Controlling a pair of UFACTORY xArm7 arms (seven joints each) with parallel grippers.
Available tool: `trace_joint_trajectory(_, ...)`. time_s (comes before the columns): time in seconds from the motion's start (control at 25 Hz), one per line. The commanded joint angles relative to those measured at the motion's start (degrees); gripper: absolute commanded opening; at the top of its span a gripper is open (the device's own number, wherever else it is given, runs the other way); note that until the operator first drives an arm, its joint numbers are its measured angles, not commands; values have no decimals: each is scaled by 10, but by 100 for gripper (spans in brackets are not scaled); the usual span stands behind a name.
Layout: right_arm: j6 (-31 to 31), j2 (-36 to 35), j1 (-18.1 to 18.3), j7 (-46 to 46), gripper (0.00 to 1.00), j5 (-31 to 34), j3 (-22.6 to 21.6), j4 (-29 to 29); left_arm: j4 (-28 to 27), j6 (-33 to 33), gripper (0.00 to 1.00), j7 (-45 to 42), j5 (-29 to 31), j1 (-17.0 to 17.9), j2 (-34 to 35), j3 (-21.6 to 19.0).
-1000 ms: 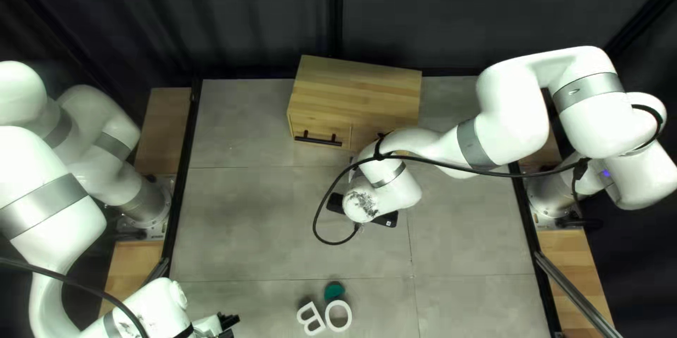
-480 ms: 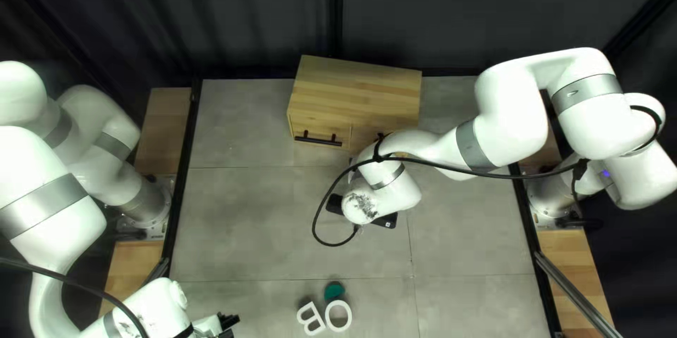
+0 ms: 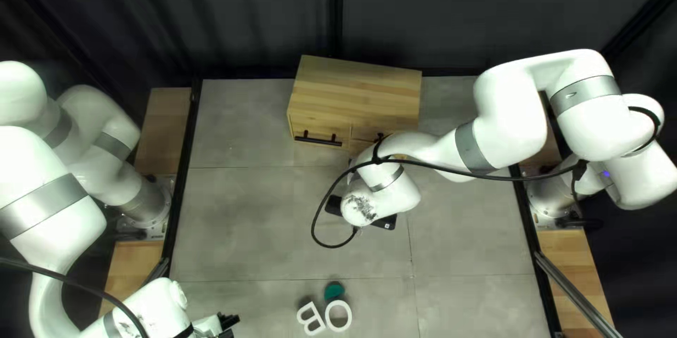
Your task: Open drawers and place objects into drawer and close
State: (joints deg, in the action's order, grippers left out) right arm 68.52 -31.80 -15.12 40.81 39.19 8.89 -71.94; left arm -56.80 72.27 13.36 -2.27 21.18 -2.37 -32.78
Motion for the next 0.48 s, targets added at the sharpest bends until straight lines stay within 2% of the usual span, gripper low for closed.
trace_joint_trajectory(0.04,2,-1,-1,-2,4,-2,-1,-2,0,0,100,0,0,0,0,0)
trace_joint_trajectory(0.48,12,-8,-6,-4,4,-11,-6,-19,0,0,100,0,0,0,0,0)
